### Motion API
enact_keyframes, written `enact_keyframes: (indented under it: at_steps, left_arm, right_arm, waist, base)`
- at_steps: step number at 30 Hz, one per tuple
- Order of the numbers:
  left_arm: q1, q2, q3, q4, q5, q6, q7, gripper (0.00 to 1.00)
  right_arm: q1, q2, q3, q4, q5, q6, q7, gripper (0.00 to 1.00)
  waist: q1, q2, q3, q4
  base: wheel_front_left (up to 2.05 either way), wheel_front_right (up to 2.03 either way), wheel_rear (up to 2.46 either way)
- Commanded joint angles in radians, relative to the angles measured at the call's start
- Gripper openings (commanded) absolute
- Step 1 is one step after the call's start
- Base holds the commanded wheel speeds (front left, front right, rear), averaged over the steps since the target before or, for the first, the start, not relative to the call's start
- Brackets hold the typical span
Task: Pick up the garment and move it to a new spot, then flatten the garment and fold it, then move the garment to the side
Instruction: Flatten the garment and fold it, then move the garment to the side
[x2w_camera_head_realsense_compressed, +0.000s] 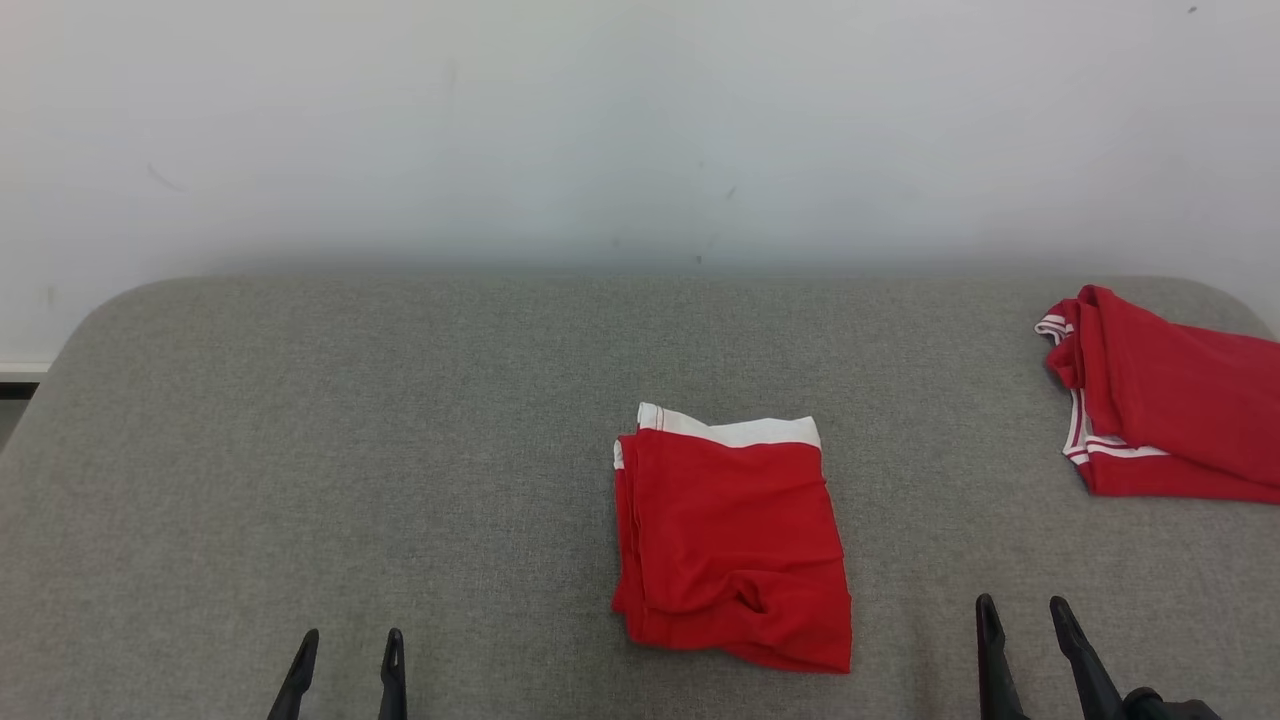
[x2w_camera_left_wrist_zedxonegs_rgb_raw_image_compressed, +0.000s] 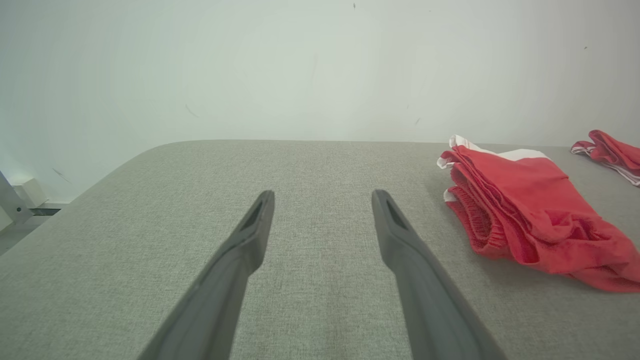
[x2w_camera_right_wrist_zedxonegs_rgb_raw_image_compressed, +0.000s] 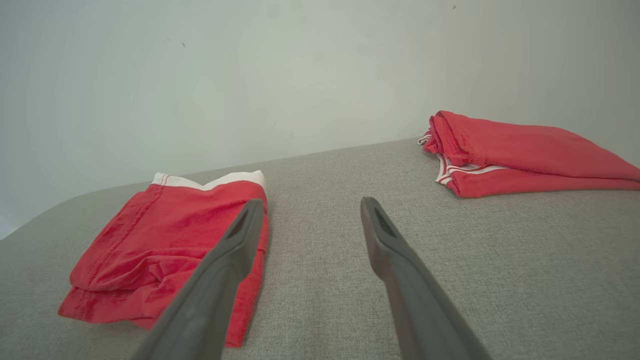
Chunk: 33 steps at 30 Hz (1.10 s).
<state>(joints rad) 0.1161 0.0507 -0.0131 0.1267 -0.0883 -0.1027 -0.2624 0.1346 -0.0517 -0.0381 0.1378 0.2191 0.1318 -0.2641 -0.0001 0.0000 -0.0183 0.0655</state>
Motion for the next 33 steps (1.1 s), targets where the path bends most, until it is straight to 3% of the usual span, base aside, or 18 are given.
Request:
enact_keyframes:
  at_steps: [1,33]
  left_arm:
    - [0.008,-0.001,0.003,-0.002,0.009,0.001,-0.001,1.00]
    - [-0.006,-0.001,0.000,0.005,0.000,0.003,-0.001,1.00]
  right_arm:
    - [0.000,0.002,-0.001,0.001,-0.011,-0.002,-0.001,1.00]
    - [-0.002,0.002,0.000,0.002,-0.013,-0.002,-0.001,1.00]
  waist:
    - [0.0001,0.0000,0.001,0.000]
    - [0.0001,0.0000,0.015,0.007]
  base:
    - [0.00,0.00,0.00]
    - [0.00,0.00,0.00]
